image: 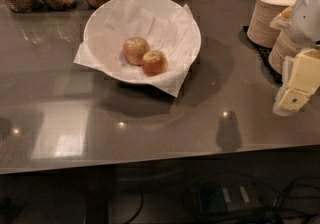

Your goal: Pick apple from white bowl

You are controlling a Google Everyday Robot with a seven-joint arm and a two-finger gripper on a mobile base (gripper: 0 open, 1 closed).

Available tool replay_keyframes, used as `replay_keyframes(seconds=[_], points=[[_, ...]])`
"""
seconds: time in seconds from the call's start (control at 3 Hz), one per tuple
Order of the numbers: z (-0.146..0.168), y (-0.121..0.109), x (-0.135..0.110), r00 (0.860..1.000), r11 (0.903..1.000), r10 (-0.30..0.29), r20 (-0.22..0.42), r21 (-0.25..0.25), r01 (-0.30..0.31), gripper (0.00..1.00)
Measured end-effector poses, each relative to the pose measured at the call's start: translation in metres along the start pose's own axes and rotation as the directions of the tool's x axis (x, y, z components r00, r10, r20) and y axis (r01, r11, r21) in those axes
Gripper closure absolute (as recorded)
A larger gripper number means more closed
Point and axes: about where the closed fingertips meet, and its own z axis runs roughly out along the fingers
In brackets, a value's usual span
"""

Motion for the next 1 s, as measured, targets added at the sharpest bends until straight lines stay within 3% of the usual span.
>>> replay_keyframes(seconds=[0.67,1.0], points=[[0.0,-0.004,-0.004,1.0,0.9999,0.003,0.018,0.011,-0.004,0.0],[0.008,-0.024,-0.033,0.994,0.9989,0.007,0.113,0.046,-0.012,0.0]])
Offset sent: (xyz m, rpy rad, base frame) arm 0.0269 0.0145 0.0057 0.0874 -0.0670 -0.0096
